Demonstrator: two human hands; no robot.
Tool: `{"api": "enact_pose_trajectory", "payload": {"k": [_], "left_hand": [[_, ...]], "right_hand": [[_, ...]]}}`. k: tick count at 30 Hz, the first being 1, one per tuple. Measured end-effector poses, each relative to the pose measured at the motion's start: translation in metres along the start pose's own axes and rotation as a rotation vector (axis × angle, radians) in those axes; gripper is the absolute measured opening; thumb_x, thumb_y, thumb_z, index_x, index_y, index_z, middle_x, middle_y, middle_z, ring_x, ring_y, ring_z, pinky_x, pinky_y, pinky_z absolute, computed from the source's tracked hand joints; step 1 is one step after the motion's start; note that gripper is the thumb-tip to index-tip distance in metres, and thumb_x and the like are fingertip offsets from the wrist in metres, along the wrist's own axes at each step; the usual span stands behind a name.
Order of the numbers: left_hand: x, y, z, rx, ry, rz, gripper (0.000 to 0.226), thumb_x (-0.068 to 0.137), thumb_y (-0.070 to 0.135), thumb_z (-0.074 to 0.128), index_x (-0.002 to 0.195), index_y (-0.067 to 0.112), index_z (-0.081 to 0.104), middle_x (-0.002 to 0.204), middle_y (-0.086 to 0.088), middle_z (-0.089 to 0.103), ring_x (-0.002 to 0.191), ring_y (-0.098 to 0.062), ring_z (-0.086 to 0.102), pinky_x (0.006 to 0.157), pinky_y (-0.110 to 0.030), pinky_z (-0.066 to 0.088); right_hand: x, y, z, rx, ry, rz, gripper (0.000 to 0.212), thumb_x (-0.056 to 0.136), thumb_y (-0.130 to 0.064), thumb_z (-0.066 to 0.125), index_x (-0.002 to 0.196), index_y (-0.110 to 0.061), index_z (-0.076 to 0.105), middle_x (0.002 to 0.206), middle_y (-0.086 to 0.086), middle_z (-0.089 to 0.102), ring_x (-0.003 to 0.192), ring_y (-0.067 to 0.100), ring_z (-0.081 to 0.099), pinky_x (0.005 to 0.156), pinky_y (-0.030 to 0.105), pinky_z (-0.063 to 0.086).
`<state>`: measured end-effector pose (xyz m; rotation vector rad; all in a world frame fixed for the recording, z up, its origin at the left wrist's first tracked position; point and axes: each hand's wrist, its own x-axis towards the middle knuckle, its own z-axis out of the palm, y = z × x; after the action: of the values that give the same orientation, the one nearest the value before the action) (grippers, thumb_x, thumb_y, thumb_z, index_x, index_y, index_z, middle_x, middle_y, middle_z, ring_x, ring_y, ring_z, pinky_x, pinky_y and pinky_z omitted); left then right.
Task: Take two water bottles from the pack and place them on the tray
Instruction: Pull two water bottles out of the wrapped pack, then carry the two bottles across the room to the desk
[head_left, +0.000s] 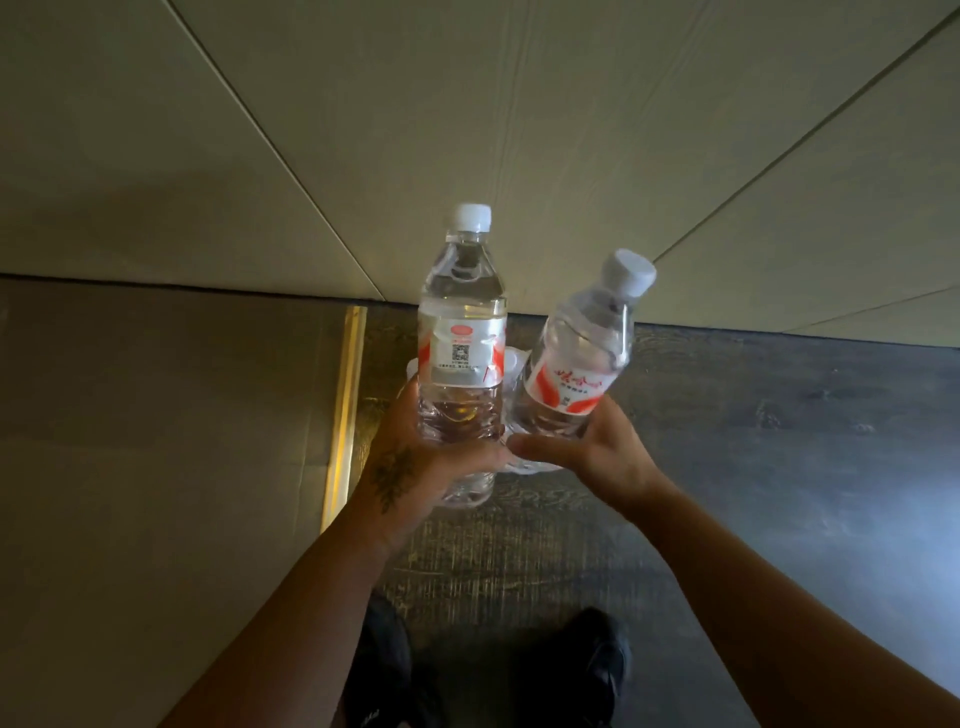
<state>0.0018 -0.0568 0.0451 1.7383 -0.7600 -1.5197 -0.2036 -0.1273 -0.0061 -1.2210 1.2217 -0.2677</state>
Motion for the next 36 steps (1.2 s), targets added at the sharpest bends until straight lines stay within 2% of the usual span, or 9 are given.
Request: {"api": "enact_pose_trajectory", "payload": {"k": [3, 7, 10, 13, 18, 23, 28, 32, 36], "left_hand": [[-0.026, 0.018, 0.002, -0.004, -0.003, -0.018, 0.086, 0.057, 0.025, 0.088, 0.139, 0.026, 0.063, 0.119, 0.000, 0.082, 0.109, -0.013, 0.078, 0.097, -0.035, 0.062], [-0.065, 0.047, 0.007, 0.000, -0.027, -0.008, 0.089, 0.053, 0.039, 0.086, 0.139, 0.022, 0.065, 0.120, -0.001, 0.083, 0.111, -0.016, 0.079, 0.092, -0.034, 0.060], [-0.101, 0.069, 0.012, -0.016, -0.051, -0.020, 0.077, 0.057, 0.040, 0.085, 0.130, 0.020, 0.070, 0.113, -0.001, 0.085, 0.107, -0.016, 0.081, 0.087, -0.032, 0.064], [-0.143, 0.095, 0.017, -0.038, -0.044, -0.002, 0.070, 0.060, 0.039, 0.083, 0.126, 0.019, 0.072, 0.105, 0.006, 0.086, 0.098, -0.008, 0.082, 0.074, -0.016, 0.063], [-0.216, 0.147, 0.026, -0.056, -0.070, 0.004, 0.068, 0.064, 0.034, 0.085, 0.129, 0.017, 0.070, 0.104, 0.001, 0.085, 0.096, -0.015, 0.083, 0.075, -0.020, 0.064], [-0.288, 0.206, 0.041, -0.029, -0.124, 0.014, 0.068, 0.062, 0.034, 0.089, 0.127, 0.027, 0.070, 0.102, 0.004, 0.085, 0.093, -0.013, 0.083, 0.071, -0.020, 0.064], [-0.350, 0.257, 0.065, 0.006, -0.274, 0.030, 0.072, 0.059, 0.033, 0.091, 0.128, 0.036, 0.069, 0.102, 0.006, 0.085, 0.091, -0.011, 0.083, 0.069, -0.024, 0.065], [-0.393, 0.292, 0.101, 0.068, -0.439, 0.017, 0.075, 0.056, 0.039, 0.090, 0.128, 0.031, 0.068, 0.096, 0.005, 0.082, 0.088, -0.013, 0.079, 0.078, -0.035, 0.060], [-0.431, 0.320, 0.149, 0.161, -0.607, 0.073, 0.066, 0.057, 0.040, 0.087, 0.120, 0.033, 0.071, 0.096, 0.004, 0.082, 0.089, -0.014, 0.079, 0.073, -0.027, 0.063]], "right_hand": [[-0.034, -0.014, -0.004, 0.092, -0.021, -0.006, 0.066, 0.068, -0.031, 0.087, 0.128, -0.016, 0.066, 0.116, 0.006, 0.080, 0.107, 0.022, 0.079, 0.097, 0.046, 0.061], [-0.084, -0.040, -0.005, 0.234, -0.027, 0.026, 0.065, 0.068, -0.025, 0.083, 0.129, -0.020, 0.064, 0.116, 0.009, 0.079, 0.107, 0.027, 0.078, 0.091, 0.042, 0.064], [-0.128, -0.063, -0.004, 0.330, 0.002, 0.023, 0.065, 0.067, -0.024, 0.081, 0.129, -0.015, 0.062, 0.117, 0.019, 0.076, 0.109, 0.041, 0.074, 0.097, 0.061, 0.061], [-0.177, -0.093, -0.002, 0.434, 0.069, 0.013, 0.069, 0.066, -0.026, 0.081, 0.131, -0.015, 0.058, 0.120, 0.027, 0.070, 0.113, 0.050, 0.069, 0.099, 0.071, 0.055], [-0.256, -0.153, -0.017, 0.511, 0.114, -0.042, 0.072, 0.069, -0.026, 0.079, 0.135, -0.011, 0.055, 0.121, 0.025, 0.070, 0.114, 0.047, 0.069, 0.097, 0.063, 0.059], [-0.346, -0.204, -0.044, 0.527, 0.170, -0.088, 0.063, 0.070, -0.021, 0.079, 0.129, -0.015, 0.059, 0.107, 0.005, 0.076, 0.099, 0.024, 0.076, 0.083, 0.036, 0.063], [-0.447, -0.235, -0.060, 0.578, 0.326, -0.073, 0.067, 0.069, -0.019, 0.078, 0.131, -0.009, 0.056, 0.107, 0.006, 0.076, 0.097, 0.024, 0.076, 0.083, 0.036, 0.062], [-0.529, -0.238, -0.066, 0.625, 0.505, -0.037, 0.058, 0.064, -0.023, 0.079, 0.121, -0.024, 0.065, 0.103, 0.004, 0.078, 0.093, 0.024, 0.076, 0.081, 0.034, 0.062], [-0.603, -0.234, -0.074, 0.702, 0.650, -0.037, 0.055, 0.065, -0.028, 0.078, 0.117, -0.042, 0.068, 0.109, -0.002, 0.080, 0.100, 0.020, 0.078, 0.082, 0.027, 0.063]]}}
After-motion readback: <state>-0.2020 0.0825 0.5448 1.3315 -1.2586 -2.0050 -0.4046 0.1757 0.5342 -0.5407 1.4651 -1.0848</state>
